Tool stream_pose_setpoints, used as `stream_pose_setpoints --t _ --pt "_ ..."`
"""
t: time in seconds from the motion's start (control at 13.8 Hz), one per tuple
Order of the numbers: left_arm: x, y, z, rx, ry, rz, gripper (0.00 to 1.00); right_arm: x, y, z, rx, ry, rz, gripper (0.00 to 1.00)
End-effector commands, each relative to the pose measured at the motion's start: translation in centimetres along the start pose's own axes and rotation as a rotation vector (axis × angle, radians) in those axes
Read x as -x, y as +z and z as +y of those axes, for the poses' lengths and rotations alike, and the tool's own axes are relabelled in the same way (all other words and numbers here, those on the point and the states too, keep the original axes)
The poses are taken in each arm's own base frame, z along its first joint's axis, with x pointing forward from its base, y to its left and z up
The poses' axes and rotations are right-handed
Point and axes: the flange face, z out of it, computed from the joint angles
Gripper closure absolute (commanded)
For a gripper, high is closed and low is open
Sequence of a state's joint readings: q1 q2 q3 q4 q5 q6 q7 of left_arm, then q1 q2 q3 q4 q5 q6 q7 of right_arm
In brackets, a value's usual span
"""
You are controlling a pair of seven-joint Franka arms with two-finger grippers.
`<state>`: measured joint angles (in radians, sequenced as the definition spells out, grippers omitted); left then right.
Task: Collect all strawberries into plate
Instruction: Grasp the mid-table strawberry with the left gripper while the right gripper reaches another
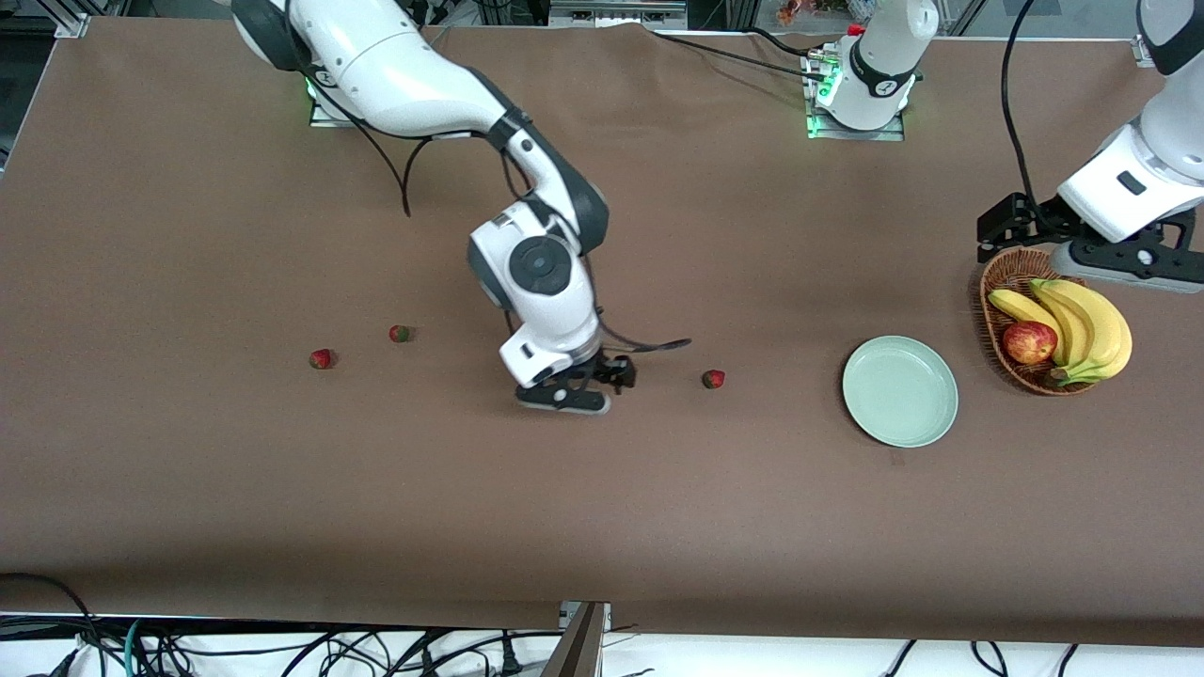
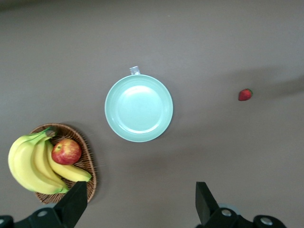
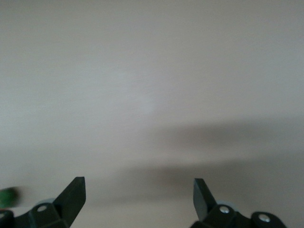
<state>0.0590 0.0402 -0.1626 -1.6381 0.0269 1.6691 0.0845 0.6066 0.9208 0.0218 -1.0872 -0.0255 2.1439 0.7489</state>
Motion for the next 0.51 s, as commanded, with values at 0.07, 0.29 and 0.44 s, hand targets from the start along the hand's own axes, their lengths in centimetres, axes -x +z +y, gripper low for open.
stream_pose_setpoints --t 0.07,0.29,0.44 --pt "-3.1 4.8 5.0 0.056 0.052 -0.089 0.0 -3.6 -0.2 7.0 0.086 -0.054 -0.109 0.0" --pt "-5.7 10.9 8.5 0.081 0.077 -0.178 0.0 -5.5 1.1 12.5 0.137 -0.103 -0.198 0.0" --pt "-7.4 15.7 9.9 0.108 0.097 -0.23 0.0 -6.0 2.3 15.3 0.166 -0.117 -0.236 0.0"
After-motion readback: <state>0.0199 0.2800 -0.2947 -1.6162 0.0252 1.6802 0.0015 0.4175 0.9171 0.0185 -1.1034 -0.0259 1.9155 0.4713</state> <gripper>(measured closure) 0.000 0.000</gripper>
